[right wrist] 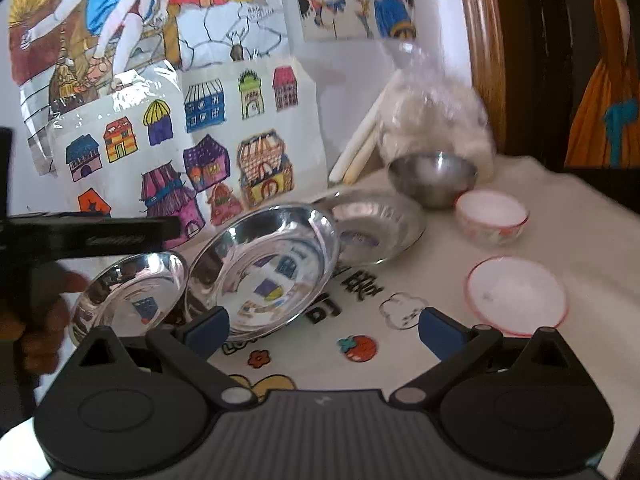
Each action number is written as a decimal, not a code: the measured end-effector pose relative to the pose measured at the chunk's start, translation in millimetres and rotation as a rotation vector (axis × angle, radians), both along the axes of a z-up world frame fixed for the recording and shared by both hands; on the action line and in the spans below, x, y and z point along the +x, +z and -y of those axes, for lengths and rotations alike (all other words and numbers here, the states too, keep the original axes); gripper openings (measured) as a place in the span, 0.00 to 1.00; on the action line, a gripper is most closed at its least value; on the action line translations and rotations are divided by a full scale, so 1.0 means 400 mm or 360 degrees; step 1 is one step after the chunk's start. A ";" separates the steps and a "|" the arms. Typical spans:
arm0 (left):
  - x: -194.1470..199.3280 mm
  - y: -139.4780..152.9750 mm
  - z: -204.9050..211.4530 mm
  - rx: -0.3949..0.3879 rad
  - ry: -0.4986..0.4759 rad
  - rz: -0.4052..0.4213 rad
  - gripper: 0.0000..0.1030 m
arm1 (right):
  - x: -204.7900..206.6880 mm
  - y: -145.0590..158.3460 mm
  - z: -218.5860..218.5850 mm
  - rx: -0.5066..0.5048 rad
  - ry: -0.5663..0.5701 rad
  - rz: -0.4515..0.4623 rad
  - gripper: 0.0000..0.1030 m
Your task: Organize plates and bowls
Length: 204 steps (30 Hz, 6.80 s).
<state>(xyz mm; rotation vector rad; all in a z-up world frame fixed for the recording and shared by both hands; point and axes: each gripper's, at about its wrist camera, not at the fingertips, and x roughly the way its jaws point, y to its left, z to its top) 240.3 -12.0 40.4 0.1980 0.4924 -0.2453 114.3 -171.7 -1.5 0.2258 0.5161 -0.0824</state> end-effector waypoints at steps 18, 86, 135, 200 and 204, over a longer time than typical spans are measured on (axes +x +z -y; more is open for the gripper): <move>0.133 -0.090 0.073 0.0010 -0.0222 -0.0134 0.96 | 0.088 -0.073 0.000 0.0262 -0.0003 -0.0063 0.62; -0.070 0.003 -0.098 -0.0353 0.0056 -0.0286 0.12 | 0.015 0.002 -0.056 0.0128 0.0028 0.0037 0.16; -0.026 -0.060 -0.285 -0.0125 0.0418 -0.0324 0.23 | 0.234 -0.001 -0.318 -0.0246 0.0360 -0.0126 0.22; 0.140 -0.097 0.220 -0.0284 0.0269 -0.0396 0.99 | 0.228 -0.007 0.270 -0.0079 0.0039 -0.0082 0.98; 0.161 -0.107 0.232 -0.0295 0.0262 -0.0414 0.99 | 0.246 -0.010 0.270 -0.0066 0.0046 -0.0094 0.96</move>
